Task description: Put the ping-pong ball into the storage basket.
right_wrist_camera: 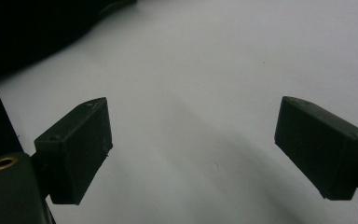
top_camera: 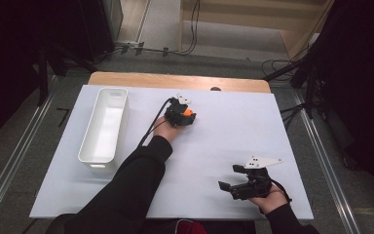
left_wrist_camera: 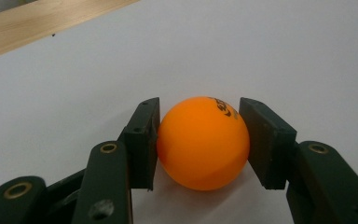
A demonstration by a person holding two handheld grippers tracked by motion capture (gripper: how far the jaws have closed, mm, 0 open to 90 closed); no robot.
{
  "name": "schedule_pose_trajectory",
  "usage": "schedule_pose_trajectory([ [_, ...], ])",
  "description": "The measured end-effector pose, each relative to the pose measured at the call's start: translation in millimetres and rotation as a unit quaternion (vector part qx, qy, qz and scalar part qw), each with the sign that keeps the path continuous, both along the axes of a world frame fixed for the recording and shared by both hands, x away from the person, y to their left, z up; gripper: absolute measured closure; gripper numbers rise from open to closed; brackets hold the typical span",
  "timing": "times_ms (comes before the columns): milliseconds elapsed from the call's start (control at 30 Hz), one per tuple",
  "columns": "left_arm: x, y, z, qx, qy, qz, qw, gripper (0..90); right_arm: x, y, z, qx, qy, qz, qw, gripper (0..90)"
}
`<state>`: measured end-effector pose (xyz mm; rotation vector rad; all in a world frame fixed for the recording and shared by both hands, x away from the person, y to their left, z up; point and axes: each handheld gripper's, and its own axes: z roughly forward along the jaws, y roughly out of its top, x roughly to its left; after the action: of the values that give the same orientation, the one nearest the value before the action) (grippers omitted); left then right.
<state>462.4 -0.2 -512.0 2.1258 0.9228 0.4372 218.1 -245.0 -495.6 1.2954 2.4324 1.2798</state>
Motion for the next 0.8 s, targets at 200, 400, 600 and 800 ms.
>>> schedule_pose_trajectory([
  [200, -1.1, 2.2, 1.2, -0.007, 0.007, -0.003, 0.9999, 50.1, -0.1, -0.5, 0.1, 0.000, 0.001, 0.001, 1.0000, 9.7],
  [400, -3.8, 6.4, 8.2, -0.020, 0.009, -0.010, 0.9997, 50.0, -0.1, -0.8, -0.1, 0.000, 0.000, 0.000, 1.0000, 9.7],
  [600, -11.5, 6.2, 17.1, -0.023, 0.014, -0.026, 0.9993, 50.1, -0.9, -1.0, 1.1, 0.005, -0.005, 0.001, 1.0000, 9.8],
  [800, -20.0, 6.1, 22.8, -0.021, 0.032, -0.045, 0.9983, 50.2, -0.8, -0.9, 0.9, 0.004, -0.004, 0.001, 1.0000, 9.8],
])
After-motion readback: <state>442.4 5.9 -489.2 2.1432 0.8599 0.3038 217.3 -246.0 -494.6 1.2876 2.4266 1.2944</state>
